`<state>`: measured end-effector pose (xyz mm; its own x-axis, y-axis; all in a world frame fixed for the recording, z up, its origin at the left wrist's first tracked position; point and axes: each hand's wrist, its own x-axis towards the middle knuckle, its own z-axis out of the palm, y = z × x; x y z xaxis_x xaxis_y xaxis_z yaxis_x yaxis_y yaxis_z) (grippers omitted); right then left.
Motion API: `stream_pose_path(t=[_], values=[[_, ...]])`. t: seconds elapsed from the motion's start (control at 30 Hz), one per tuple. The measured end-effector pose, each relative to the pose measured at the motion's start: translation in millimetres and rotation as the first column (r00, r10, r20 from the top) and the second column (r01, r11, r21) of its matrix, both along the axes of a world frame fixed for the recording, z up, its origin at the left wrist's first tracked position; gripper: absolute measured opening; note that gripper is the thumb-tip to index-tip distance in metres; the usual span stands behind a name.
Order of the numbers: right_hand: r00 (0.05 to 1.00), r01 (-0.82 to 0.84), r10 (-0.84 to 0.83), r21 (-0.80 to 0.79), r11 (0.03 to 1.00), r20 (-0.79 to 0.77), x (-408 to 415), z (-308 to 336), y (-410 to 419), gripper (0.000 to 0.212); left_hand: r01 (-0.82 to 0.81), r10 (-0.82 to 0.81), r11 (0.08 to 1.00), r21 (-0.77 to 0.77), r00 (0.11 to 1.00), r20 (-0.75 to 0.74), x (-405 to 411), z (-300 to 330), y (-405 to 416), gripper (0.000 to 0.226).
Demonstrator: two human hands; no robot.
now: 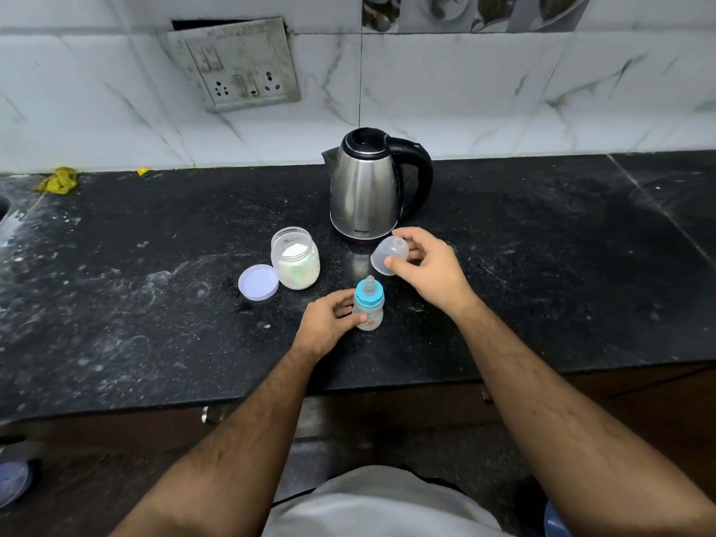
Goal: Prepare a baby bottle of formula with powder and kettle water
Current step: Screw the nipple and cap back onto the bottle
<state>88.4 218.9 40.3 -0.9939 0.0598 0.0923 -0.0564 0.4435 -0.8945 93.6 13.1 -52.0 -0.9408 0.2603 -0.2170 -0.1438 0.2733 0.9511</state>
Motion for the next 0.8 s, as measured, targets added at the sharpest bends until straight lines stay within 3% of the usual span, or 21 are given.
stream_pose_path(t=[0.2,0.37,0.8], values=[[0.988,-0.143,0.152,0.225,0.964,-0.024,19.3,5.1,-18.1,0.046,0.02,-0.02,1.0,0.004,1.0,-0.02,2.2,1.8,-0.2,0.057],[0.983,-0.177,0.184,0.34,0.924,0.009,19.7,-1.4,-23.9,0.042,0.03,-0.031,0.999,-0.021,0.999,-0.042,3.1,6.4,-0.3,0.056],[0.98,-0.193,0.189,0.472,0.86,0.057,18.6,-11.2,-28.5,0.042,0.041,-0.042,0.999,-0.016,0.998,-0.056,2.7,6.1,-2.8,0.054]])
